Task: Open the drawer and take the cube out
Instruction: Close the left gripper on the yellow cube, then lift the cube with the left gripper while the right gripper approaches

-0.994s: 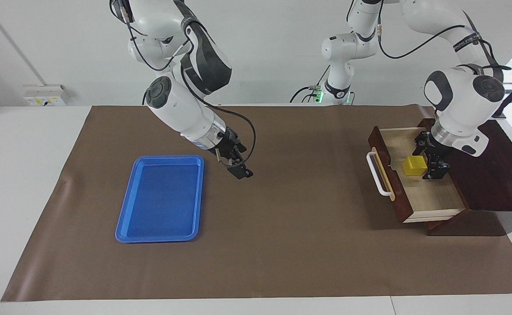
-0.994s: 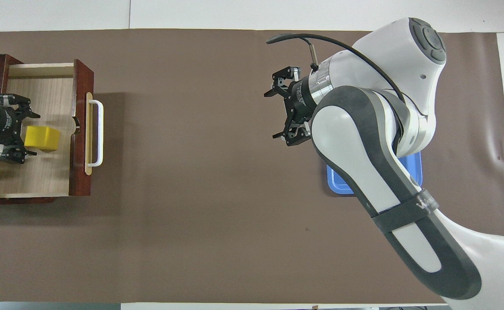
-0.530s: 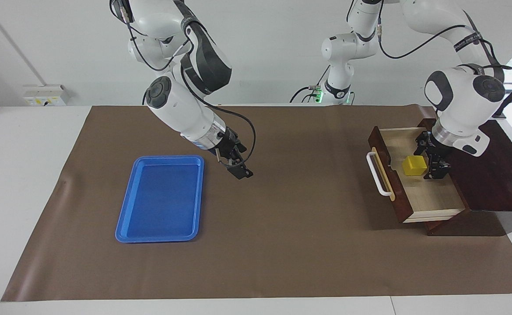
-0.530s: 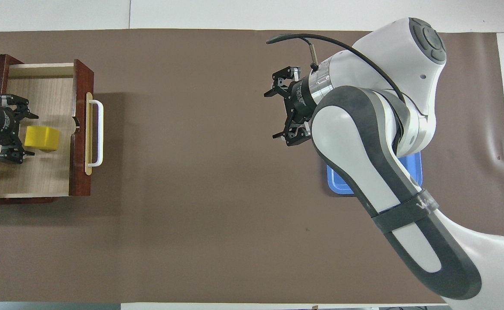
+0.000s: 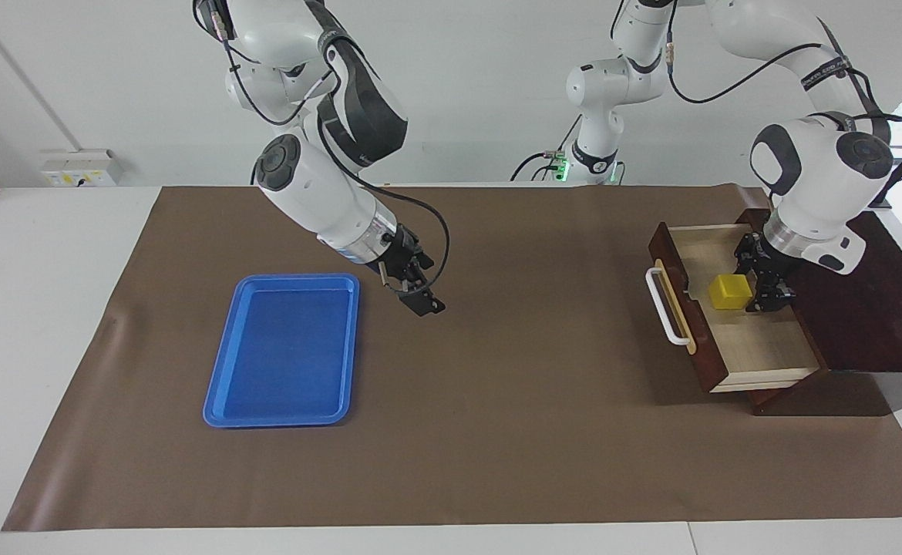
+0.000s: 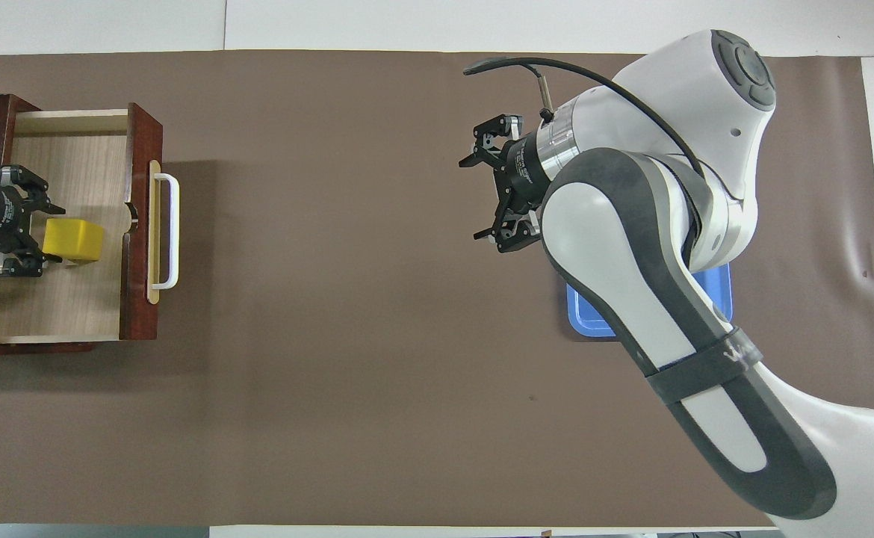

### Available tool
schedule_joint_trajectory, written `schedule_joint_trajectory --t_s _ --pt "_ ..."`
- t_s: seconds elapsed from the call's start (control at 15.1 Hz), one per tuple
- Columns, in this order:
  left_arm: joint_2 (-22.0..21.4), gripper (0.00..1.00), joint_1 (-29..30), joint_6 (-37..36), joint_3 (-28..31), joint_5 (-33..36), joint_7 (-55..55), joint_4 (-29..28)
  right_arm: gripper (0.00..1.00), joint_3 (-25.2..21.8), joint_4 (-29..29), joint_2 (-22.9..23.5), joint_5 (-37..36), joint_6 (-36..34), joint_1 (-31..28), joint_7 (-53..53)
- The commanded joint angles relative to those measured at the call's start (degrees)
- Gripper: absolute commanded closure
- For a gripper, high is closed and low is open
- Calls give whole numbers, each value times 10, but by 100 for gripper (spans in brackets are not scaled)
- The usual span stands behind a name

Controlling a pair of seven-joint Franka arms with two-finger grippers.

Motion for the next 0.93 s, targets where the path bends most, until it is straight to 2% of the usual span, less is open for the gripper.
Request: schedule_joint_trajectory --t_s 0.0,0.13,0.27,0.6,0.86 --pt "-16 51 1 14 -4 9 -19 -17 0 3 9 5 9 0 -6 8" --pt "-15 83 1 15 -4 9 -23 -16 0 3 9 5 9 0 -6 8" --pt "-11 100 1 10 -4 9 -23 -4 0 3 9 5 9 1 -6 8" --pt "-1 100 -2 -28 -5 9 -21 39 0 3 9 5 9 0 -6 8" --pt "0 100 -9 -89 -8 3 -20 97 0 3 9 5 9 0 -7 8"
